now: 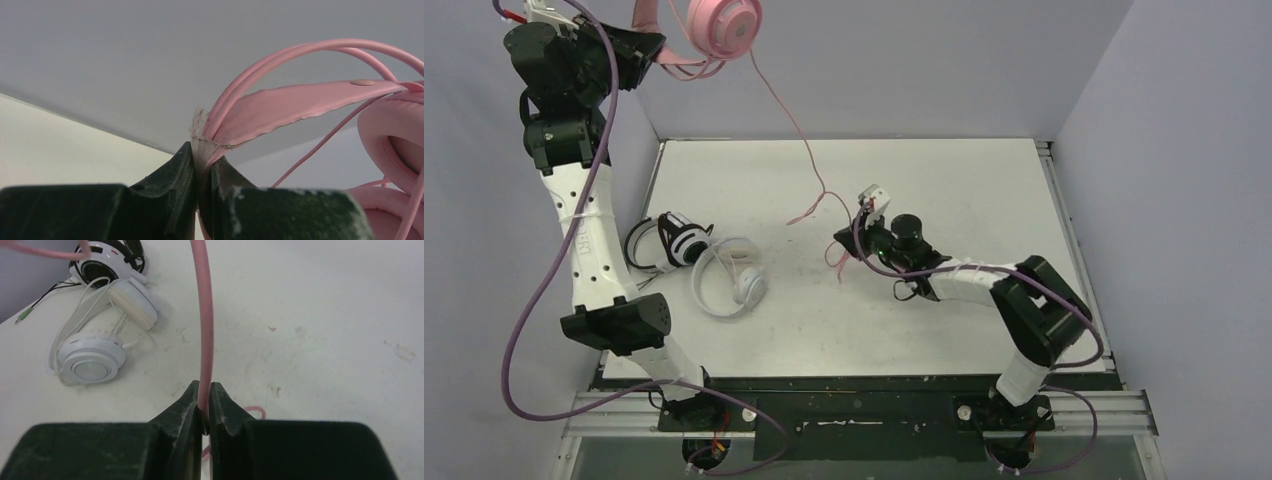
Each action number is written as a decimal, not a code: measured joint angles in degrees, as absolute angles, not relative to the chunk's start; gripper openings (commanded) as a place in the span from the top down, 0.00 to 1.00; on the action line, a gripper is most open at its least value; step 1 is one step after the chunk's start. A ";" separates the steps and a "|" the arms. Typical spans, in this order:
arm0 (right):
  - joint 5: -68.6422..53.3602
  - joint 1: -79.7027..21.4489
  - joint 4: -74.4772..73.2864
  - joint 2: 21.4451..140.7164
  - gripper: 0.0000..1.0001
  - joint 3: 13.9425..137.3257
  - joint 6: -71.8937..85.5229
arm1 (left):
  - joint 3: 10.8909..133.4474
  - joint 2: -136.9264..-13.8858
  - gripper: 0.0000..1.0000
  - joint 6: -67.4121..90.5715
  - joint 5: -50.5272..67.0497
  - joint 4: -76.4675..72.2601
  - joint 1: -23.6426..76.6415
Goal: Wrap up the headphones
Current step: Place the headphones at the center of the board.
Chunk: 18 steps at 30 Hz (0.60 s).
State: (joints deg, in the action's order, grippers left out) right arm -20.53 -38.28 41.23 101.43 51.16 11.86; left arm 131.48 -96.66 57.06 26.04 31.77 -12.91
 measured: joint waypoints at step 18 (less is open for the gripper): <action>-5.85 -57.36 6.15 52.75 1.00 28.62 17.30 | 118.89 -99.81 1.00 53.30 0.71 32.64 -9.93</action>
State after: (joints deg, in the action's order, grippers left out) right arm -5.85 -57.36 6.15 52.75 28.62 17.30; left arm 118.89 -99.81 53.30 0.71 32.64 -9.93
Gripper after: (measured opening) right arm 0.062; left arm 0.096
